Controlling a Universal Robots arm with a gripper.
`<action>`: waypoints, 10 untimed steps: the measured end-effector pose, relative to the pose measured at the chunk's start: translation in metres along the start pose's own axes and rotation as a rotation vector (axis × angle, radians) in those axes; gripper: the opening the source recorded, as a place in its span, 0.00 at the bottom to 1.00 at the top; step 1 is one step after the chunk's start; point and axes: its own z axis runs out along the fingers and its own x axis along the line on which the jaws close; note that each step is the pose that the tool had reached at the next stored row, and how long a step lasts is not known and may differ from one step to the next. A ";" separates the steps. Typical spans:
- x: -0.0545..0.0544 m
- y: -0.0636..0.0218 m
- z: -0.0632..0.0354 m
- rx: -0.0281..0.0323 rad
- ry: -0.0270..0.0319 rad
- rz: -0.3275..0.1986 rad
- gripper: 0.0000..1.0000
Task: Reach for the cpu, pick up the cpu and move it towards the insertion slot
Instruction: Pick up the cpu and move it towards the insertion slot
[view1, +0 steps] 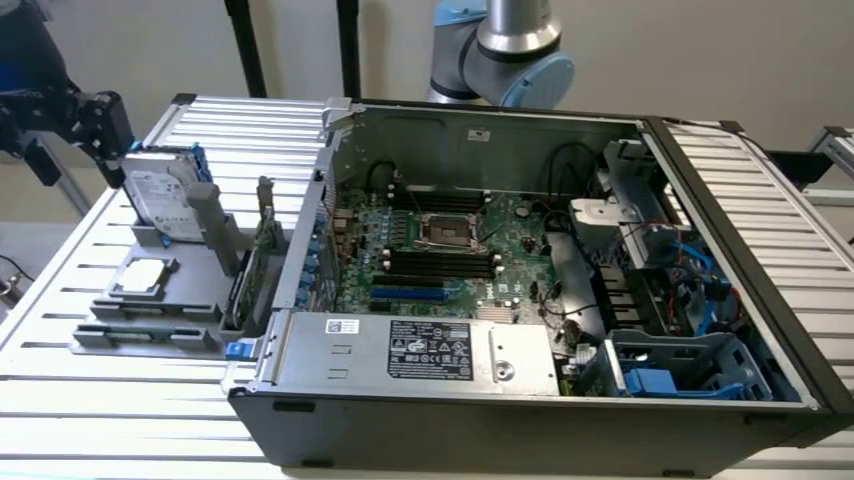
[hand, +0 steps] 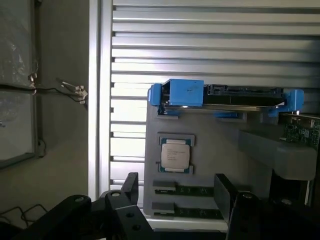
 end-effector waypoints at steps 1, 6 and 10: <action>0.000 0.0000 0.0016 0.0000 0.0002 0.000 0.71; 0.000 -0.0003 0.0107 0.0000 0.0002 0.000 0.71; -0.001 -0.0006 0.0180 0.0001 0.0003 0.000 0.71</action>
